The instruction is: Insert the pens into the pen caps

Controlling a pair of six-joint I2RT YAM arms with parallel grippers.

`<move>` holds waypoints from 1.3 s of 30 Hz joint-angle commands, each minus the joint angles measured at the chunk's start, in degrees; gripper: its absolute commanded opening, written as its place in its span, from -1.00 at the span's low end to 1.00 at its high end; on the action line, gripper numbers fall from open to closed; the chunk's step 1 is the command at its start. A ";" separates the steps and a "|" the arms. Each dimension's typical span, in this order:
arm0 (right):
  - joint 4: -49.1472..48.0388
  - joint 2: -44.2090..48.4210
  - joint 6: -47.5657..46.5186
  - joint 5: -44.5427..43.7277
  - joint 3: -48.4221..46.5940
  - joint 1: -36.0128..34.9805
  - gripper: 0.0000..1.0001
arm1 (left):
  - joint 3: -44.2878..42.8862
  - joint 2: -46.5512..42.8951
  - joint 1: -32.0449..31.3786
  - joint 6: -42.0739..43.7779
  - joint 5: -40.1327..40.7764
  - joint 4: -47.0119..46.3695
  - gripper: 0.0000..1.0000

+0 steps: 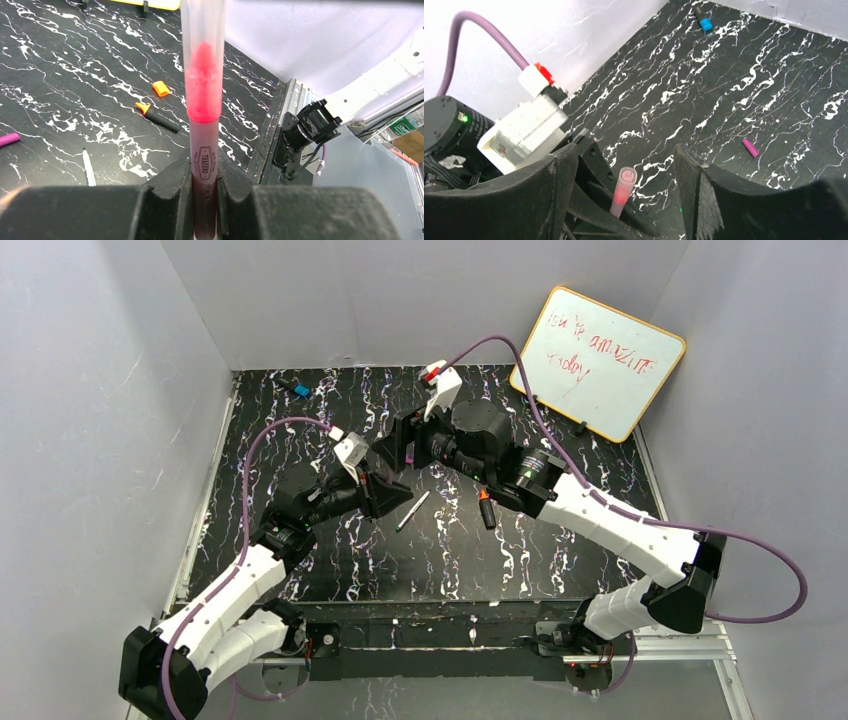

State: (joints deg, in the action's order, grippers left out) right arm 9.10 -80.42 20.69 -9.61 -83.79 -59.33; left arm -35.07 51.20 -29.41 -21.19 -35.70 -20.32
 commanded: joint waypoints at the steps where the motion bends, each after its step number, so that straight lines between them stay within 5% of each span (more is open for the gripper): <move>1: -6.22 0.46 -1.78 -1.92 0.14 -0.08 0.48 | 0.83 -1.36 0.23 -0.14 -2.85 -1.92 -1.00; 15: -6.67 -0.83 0.38 0.53 3.02 -0.08 0.29 | 0.66 -2.42 0.23 -1.34 -2.04 -3.79 -1.00; 22: -7.15 -2.09 1.22 2.04 3.28 -0.08 0.00 | 0.62 -2.37 0.23 -1.42 -2.37 -3.78 -1.00; 39: -9.80 -0.95 0.41 0.71 3.12 -0.08 0.00 | 1.15 -1.90 0.23 -1.39 -2.20 -3.69 -1.00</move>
State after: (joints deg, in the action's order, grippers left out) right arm 4.05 -82.91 21.89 -7.79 -80.03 -59.37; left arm -34.22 50.15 -29.41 -22.76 -37.15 -22.41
